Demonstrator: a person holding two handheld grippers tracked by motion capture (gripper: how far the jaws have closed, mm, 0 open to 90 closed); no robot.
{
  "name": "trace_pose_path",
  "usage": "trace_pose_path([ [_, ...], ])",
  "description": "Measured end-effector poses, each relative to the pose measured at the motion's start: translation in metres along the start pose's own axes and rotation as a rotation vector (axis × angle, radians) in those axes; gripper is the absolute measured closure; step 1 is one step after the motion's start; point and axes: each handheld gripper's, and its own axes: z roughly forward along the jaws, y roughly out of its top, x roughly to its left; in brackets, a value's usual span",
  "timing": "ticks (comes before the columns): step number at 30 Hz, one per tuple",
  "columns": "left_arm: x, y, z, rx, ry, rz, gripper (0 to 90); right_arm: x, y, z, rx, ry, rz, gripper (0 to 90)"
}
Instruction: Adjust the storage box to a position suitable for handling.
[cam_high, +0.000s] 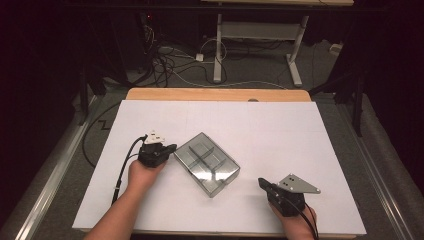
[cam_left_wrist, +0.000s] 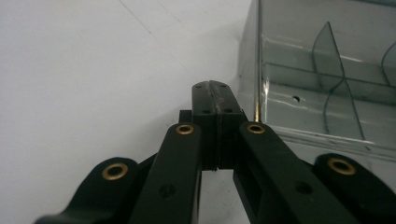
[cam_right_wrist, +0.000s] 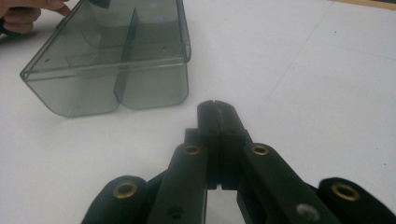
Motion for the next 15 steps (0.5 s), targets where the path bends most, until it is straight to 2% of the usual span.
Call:
trace_pose_path([
  [4, -0.001, -0.002, 0.004, 0.031, 0.0, -0.01, 87.8, 0.001, -0.003, -0.002, -0.001, 0.011, 0.003, 90.0],
  [10, -0.008, -0.004, 0.001, 0.051, -0.005, 0.029, 87.8, 0.003, -0.003, -0.002, 0.002, 0.022, -0.004, 90.0],
  [15, -0.019, -0.013, -0.007, 0.046, -0.016, 0.044, 87.8, 0.004, -0.003, 0.0, 0.008, 0.022, -0.003, 90.0],
])
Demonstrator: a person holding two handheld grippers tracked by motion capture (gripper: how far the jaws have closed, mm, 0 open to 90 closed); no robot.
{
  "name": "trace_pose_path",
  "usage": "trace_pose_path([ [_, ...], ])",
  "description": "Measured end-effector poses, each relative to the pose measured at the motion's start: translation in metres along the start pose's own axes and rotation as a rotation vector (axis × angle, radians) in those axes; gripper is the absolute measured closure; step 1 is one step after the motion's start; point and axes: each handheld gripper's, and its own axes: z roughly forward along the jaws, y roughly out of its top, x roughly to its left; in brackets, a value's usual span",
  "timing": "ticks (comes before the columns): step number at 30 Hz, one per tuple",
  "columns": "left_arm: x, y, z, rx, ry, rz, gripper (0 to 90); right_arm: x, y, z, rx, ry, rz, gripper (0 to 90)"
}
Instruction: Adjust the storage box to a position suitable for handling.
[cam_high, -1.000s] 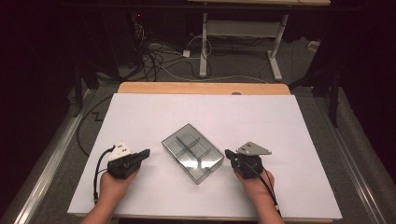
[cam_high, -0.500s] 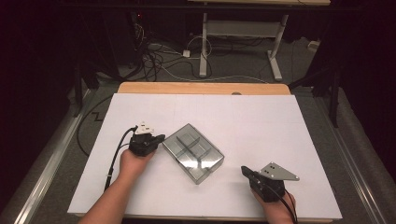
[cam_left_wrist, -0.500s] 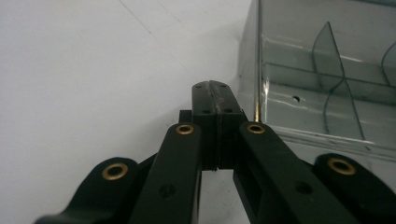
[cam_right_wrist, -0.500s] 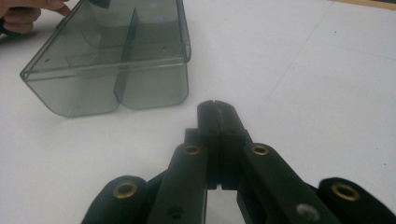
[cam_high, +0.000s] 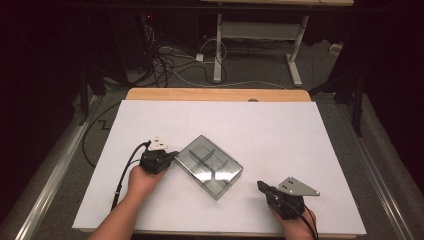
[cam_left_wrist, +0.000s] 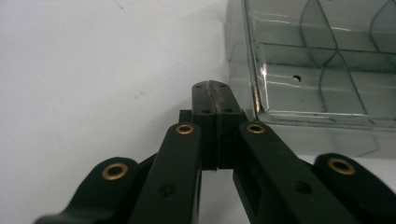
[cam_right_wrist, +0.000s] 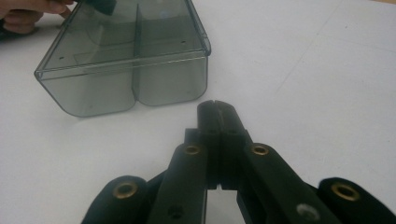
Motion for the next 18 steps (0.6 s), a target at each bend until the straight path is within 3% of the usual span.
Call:
trace_pose_path([
  [10, -0.034, -0.018, -0.016, -0.001, -0.034, 0.057, 87.8, -0.001, 0.0, -0.001, 0.003, -0.007, 0.014, 90.0],
  [18, -0.064, -0.032, -0.027, -0.037, -0.067, 0.092, 87.8, -0.005, -0.002, -0.004, 0.006, -0.002, 0.032, 90.0],
])
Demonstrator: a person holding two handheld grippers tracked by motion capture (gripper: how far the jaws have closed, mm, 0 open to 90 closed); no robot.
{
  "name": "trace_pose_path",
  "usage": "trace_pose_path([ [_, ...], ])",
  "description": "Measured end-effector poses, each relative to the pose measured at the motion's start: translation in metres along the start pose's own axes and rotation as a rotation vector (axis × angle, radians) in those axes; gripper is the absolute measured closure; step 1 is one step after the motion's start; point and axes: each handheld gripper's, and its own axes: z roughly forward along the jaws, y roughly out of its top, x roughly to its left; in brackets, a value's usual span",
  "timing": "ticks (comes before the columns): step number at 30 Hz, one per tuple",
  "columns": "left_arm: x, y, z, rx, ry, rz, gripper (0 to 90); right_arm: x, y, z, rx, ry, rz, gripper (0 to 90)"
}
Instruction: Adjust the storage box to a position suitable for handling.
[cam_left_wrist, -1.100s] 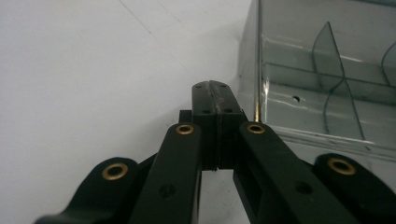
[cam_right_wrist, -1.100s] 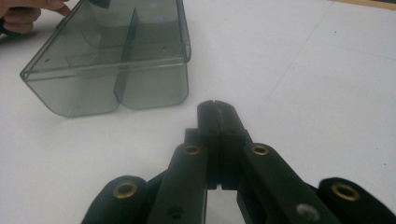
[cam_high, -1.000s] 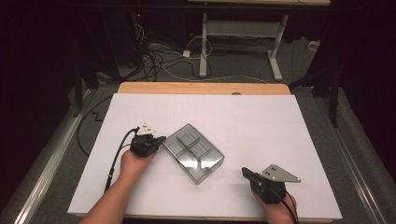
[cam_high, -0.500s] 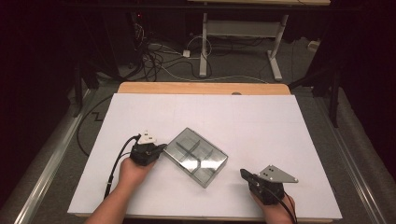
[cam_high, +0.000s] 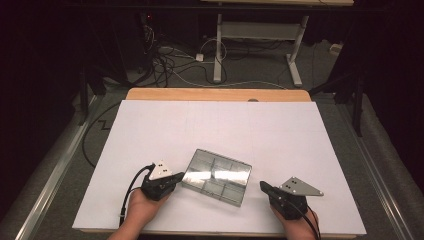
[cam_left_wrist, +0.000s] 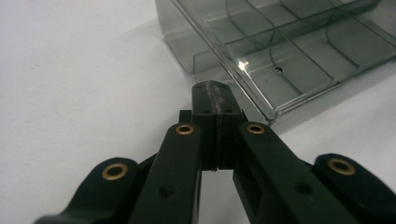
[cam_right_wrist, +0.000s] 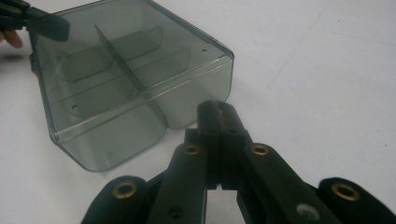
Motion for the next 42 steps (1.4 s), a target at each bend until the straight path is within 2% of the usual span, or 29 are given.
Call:
trace_pose_path([
  [2, -0.007, -0.001, -0.002, -0.001, -0.009, 0.013, 87.8, -0.001, 0.0, 0.001, -0.001, -0.013, 0.008, 90.0],
  [8, -0.032, -0.005, -0.004, 0.003, -0.07, 0.057, 87.8, -0.003, 0.0, 0.001, 0.005, -0.025, 0.021, 90.0],
  [11, -0.037, -0.005, -0.005, -0.001, -0.092, 0.062, 87.8, -0.003, -0.001, 0.0, 0.009, -0.035, 0.021, 90.0],
  [14, -0.036, -0.007, -0.006, -0.016, -0.111, 0.046, 87.8, -0.003, -0.002, 0.001, 0.02, -0.036, 0.028, 90.0],
  [16, -0.034, -0.008, -0.006, -0.024, -0.109, 0.037, 87.8, -0.002, -0.003, 0.003, 0.028, -0.036, 0.031, 90.0],
  [25, -0.012, -0.014, -0.014, -0.064, -0.072, -0.037, 87.8, -0.002, -0.001, 0.012, 0.044, -0.031, 0.024, 90.0],
  [32, -0.011, -0.016, -0.02, -0.069, -0.065, -0.042, 87.8, -0.003, 0.002, 0.019, 0.06, -0.046, 0.025, 90.0],
  [42, -0.01, -0.023, -0.029, -0.068, -0.053, -0.034, 87.7, 0.0, 0.012, 0.035, 0.069, -0.022, 0.013, 90.0],
])
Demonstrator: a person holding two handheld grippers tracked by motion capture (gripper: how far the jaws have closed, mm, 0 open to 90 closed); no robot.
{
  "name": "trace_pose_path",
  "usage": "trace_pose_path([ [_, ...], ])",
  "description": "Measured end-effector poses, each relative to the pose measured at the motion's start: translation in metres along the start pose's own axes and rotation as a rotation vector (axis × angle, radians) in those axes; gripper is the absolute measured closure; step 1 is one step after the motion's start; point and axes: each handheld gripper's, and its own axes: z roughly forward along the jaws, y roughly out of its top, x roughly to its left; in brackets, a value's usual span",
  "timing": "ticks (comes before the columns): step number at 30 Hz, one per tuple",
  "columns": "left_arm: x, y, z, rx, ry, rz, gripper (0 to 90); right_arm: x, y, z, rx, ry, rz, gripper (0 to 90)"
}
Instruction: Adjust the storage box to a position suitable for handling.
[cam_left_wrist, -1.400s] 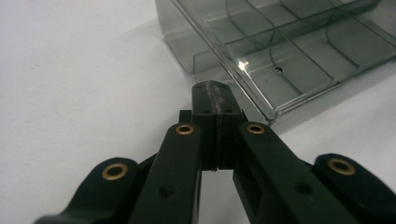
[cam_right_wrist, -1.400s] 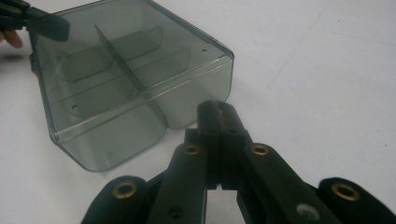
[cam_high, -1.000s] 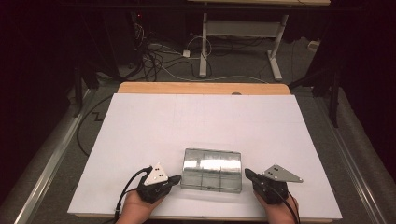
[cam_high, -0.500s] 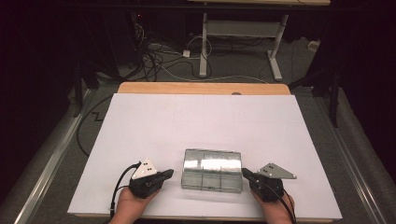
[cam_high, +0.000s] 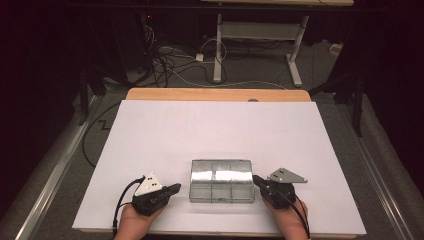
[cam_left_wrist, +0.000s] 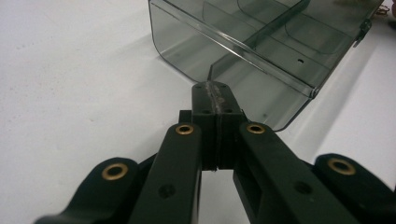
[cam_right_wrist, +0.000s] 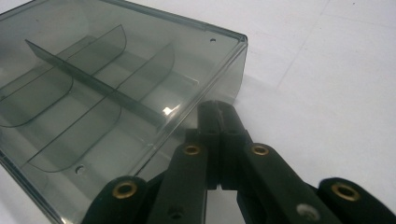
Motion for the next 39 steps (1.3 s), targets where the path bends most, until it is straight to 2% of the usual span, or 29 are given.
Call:
trace_pose_path([
  [7, 0.001, -0.001, -0.001, -0.001, 0.002, -0.007, 87.7, -0.001, 0.001, 0.001, -0.004, 0.015, -0.001, 90.0],
  [12, 0.002, 0.001, 0.0, -0.004, -0.01, 0.003, 87.7, -0.001, -0.001, -0.003, -0.018, 0.029, -0.001, 90.0],
  [18, 0.004, 0.003, 0.002, -0.012, -0.018, -0.003, 87.7, 0.002, -0.002, -0.006, -0.014, 0.024, -0.004, 90.0],
  [26, 0.007, 0.003, 0.001, -0.015, -0.013, -0.012, 87.7, 0.003, -0.004, -0.007, -0.016, 0.029, -0.01, 90.0],
  [34, 0.008, 0.002, 0.0, -0.015, -0.009, -0.017, 87.7, 0.004, -0.004, -0.006, -0.015, 0.038, 0.003, 90.0],
  [39, 0.009, 0.001, -0.001, -0.019, -0.012, -0.015, 87.7, 0.001, -0.002, -0.011, -0.037, 0.045, -0.003, 90.0],
])
